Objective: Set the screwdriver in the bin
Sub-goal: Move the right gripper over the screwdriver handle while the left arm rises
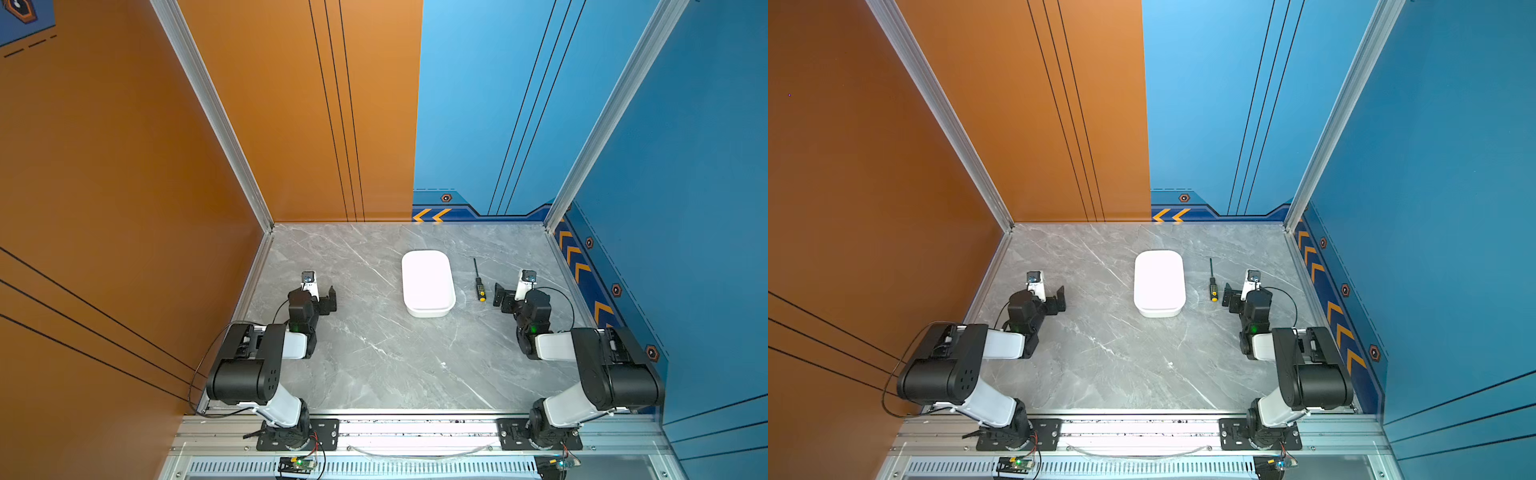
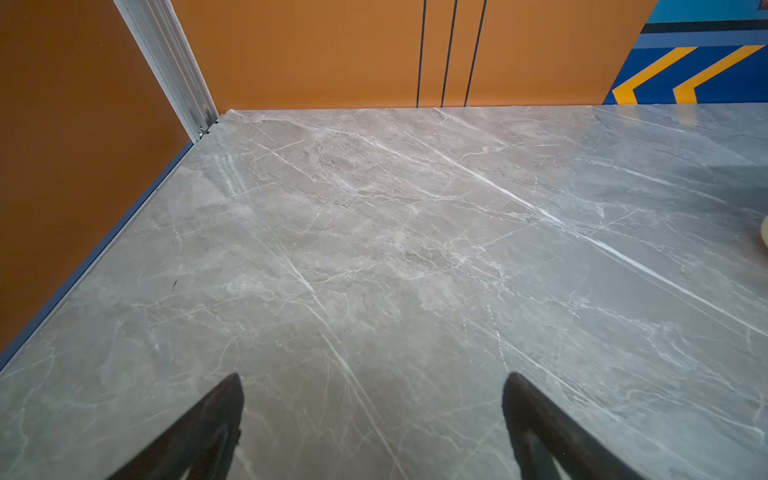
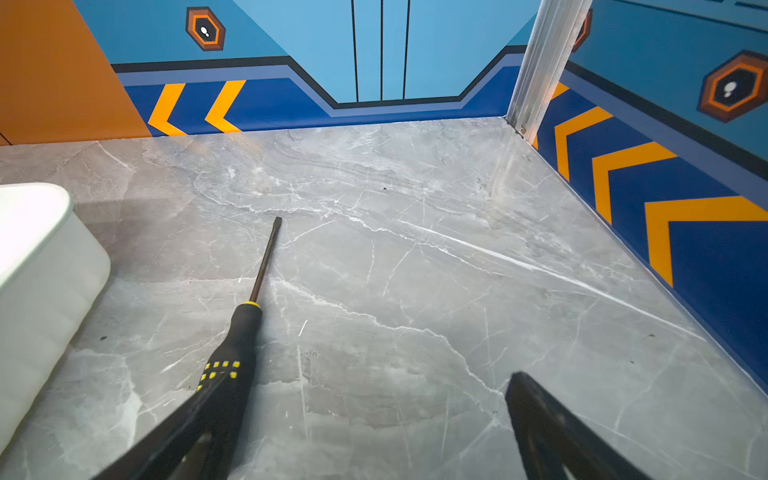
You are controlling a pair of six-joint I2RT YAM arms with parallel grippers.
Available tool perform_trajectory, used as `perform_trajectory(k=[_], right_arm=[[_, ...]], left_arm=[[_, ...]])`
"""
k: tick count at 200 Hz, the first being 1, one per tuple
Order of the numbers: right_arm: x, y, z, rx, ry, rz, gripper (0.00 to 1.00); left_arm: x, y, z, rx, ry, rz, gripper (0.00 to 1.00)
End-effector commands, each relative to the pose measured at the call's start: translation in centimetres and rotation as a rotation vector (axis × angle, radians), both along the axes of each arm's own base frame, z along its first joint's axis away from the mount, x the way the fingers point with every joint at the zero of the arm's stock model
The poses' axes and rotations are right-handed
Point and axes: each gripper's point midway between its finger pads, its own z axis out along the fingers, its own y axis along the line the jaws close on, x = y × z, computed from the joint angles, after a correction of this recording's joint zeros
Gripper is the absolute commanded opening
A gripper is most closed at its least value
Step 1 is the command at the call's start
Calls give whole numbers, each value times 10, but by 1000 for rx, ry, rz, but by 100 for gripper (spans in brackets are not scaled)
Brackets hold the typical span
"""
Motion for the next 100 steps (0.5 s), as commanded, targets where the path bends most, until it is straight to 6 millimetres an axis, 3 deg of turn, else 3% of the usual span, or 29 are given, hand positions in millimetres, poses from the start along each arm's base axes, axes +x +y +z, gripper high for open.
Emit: perform_trajectory(k=[1, 39, 61, 85, 100], right_arm=[[3, 1, 0, 14, 5, 5, 100], [3, 1, 0, 18, 4, 8, 100], [5, 7, 4, 21, 14, 49, 98], [6, 9, 27, 7, 80, 38, 95], [5, 14, 45, 29, 150, 51, 95]], left_arm=[[1, 3, 4, 13, -6, 17, 98], [1, -5, 7, 12, -13, -35, 98], [-6, -7, 25, 29, -51, -30, 98], [-13, -18, 52, 71, -58, -49, 98], [-14, -38, 69, 9, -33, -148, 98]])
